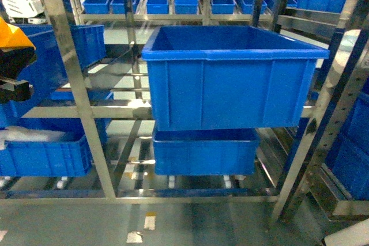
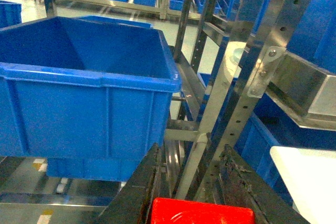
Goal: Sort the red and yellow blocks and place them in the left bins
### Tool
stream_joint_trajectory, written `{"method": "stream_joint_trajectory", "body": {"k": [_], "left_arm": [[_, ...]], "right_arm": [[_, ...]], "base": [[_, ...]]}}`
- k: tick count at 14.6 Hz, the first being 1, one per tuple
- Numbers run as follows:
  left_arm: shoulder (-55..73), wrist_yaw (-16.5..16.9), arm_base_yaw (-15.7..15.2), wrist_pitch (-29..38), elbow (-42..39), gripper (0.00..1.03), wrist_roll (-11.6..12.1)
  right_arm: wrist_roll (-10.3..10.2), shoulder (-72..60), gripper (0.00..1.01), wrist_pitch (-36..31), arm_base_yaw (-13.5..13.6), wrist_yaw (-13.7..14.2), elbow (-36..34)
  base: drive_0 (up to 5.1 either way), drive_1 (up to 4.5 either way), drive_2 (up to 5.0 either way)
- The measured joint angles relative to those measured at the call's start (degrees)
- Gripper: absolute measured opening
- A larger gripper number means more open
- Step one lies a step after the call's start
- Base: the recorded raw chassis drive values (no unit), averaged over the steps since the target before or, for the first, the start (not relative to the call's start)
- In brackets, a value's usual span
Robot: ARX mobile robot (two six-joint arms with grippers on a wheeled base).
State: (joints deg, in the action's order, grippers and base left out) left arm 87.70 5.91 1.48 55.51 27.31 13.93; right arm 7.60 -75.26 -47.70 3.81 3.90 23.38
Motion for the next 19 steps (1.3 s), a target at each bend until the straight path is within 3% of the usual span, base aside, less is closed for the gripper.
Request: {"method": "stream_joint_trajectory", "body": {"k": [10, 19], "left_arm": [[0.0, -0.1, -0.1, 0.1, 0.0, 0.27, 0.0], [0.0, -0.1, 0.0, 0.1, 0.0, 0.27, 0.0]], "right_arm": [[0.0, 0.0, 0.28, 0.2, 0.0, 0.1, 0.0], [0.0, 0.0, 0.28, 0.1, 0.3, -0.2, 0.0]], "base": [[-5.0, 2.42, 2.4], [0.0, 0.0, 0.0]]}}
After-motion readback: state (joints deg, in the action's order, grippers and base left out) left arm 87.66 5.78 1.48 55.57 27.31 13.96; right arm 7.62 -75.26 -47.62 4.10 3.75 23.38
